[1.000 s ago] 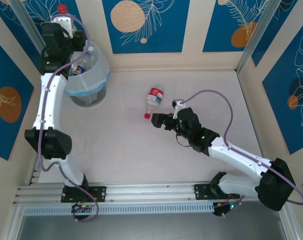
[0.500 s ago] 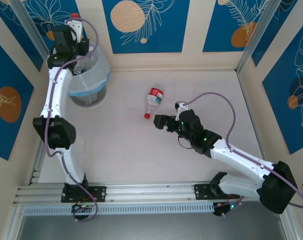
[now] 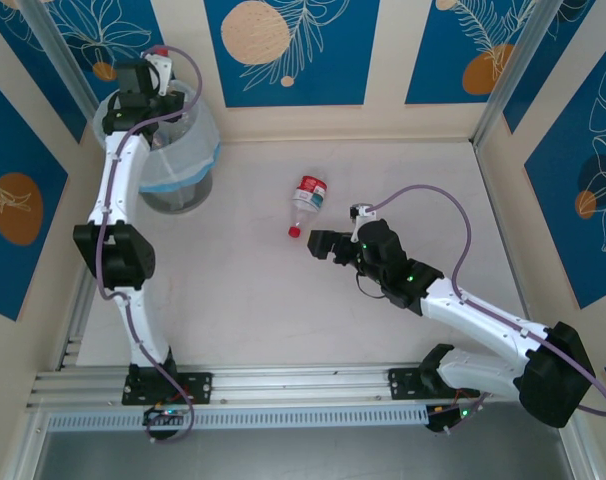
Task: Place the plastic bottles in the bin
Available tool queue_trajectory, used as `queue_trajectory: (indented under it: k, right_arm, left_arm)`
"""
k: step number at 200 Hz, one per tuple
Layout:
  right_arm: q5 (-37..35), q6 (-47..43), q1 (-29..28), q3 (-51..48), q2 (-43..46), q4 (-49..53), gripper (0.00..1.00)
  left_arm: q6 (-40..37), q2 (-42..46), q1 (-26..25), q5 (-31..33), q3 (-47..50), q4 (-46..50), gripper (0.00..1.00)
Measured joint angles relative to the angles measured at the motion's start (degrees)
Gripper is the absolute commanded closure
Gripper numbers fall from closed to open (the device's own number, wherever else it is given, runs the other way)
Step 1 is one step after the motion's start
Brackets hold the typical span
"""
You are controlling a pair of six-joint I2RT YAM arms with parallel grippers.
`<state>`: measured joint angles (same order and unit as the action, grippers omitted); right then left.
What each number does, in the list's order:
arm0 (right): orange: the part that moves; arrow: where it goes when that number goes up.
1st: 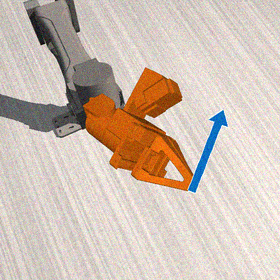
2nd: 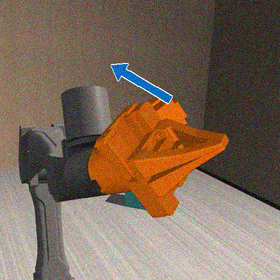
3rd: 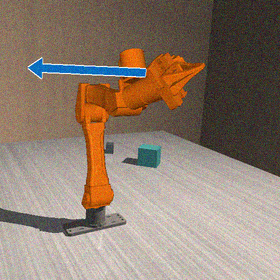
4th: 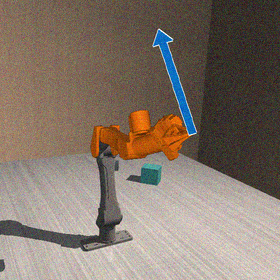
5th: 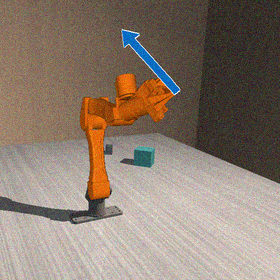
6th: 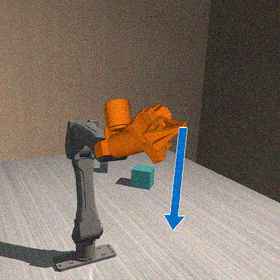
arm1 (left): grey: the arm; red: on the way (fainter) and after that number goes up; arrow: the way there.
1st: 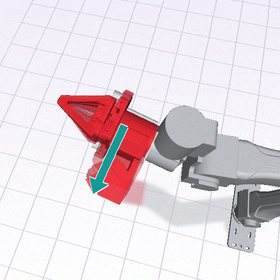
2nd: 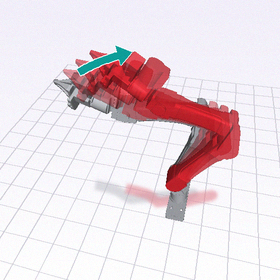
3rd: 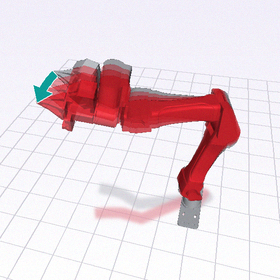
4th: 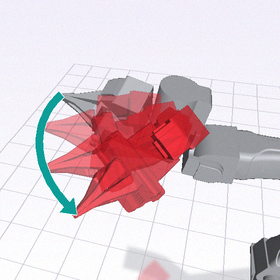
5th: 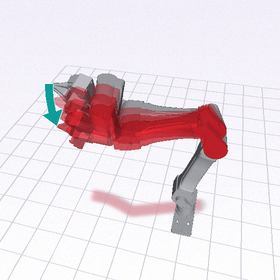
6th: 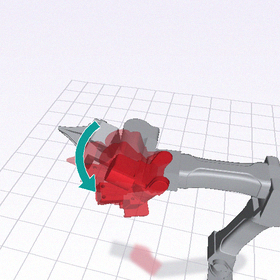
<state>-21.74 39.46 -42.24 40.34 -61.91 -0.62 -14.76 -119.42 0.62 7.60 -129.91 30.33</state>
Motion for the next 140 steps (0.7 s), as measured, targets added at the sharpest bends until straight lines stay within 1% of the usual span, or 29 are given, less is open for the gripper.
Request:
queue_trajectory:
  k: [7,25,56,82,109,124,140]
  right_arm:
    - [-0.02,0.00,0.00,0.00,0.00,0.02,0.00]
    - [-0.17,0.00,0.00,0.00,0.00,0.04,0.00]
    - [-0.17,0.00,0.04,0.00,-0.02,0.07,0.00]
    - [-0.13,0.02,0.17,0.00,-0.37,0.00,0.00]
    - [0.35,0.00,0.37,0.42,-3.76,-0.07,0.00]
    - [0.46,0.35,0.35,1.86,-7.58,0.28,0.00]
    - [-1.01,1.31,-0.28,4.52,-12.63,0.57,0.01]
  left_arm:
    - [0.26,-0.74,0.26,-0.02,-0.55,0.66,0.01]
    - [0.90,-2.05,0.85,-0.31,-1.99,2.25,0.01]
    - [2.84,-3.04,1.36,-2.56,-5.92,5.11,0.01]
    - [6.54,-2.84,1.40,-5.11,-9.99,6.05,0.01]
    - [11.93,-0.13,1.60,-9.60,-10.40,8.33,0.01]
    - [15.37,3.21,1.62,-12.63,-7.74,8.41,0.01]
    - [19.47,10.34,1.46,-15.23,1.22,6.08,0.01]
